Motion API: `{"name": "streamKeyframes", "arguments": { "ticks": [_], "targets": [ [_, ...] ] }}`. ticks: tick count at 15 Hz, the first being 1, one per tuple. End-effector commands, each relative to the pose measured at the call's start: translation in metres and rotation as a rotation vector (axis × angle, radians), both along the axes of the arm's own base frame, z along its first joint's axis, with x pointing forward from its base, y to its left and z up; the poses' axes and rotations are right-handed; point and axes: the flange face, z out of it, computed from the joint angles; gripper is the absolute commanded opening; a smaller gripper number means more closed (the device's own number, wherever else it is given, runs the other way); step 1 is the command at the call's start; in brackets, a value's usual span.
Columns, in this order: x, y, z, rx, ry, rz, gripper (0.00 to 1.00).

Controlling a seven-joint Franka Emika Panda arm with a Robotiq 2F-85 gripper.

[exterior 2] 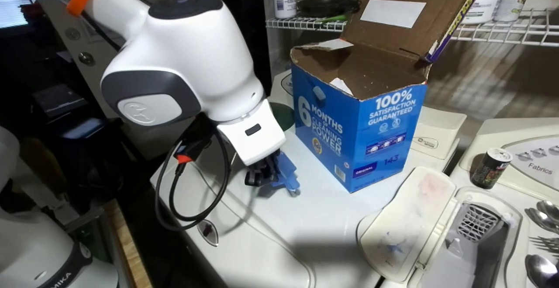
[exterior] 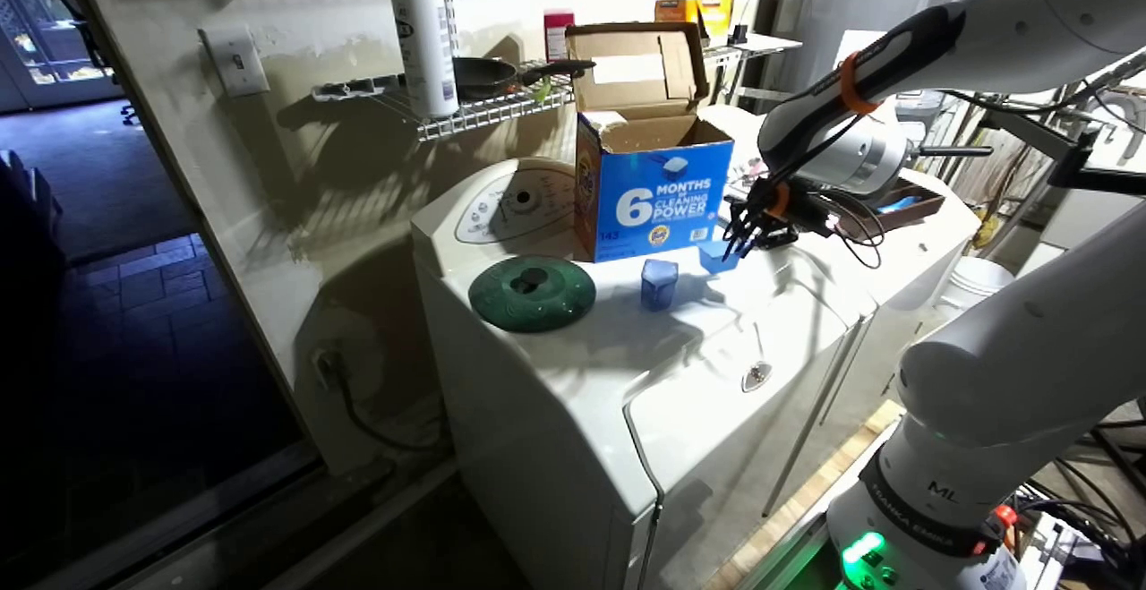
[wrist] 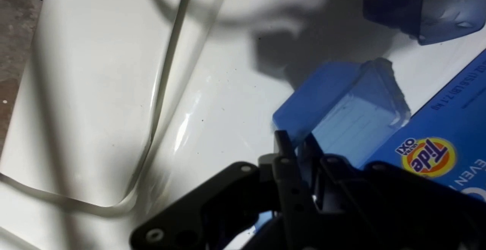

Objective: Unstack the scoops, then turn the right scoop to the right and stack the scoops together

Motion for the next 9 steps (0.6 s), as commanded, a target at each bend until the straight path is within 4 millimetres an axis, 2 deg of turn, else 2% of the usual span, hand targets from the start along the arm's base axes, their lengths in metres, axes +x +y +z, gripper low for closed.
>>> {"name": "streamKeyframes", "arguments": {
  "ticks": [1,6,7,8,9],
  "targets": [
    [0.002,-0.007,-0.013,0.025,-0.003,-0.045,0.03],
    [0.001,-0.014,-0.028,0.058,0.018,-0.081,0.03],
    [0.001,-0.016,-0.031,0.062,0.023,-0.086,0.10],
    [0.001,-0.016,-0.032,0.065,0.023,-0.091,0.35],
    [0.002,-0.016,-0.033,0.069,0.021,-0.090,0.37]
  ]
}}
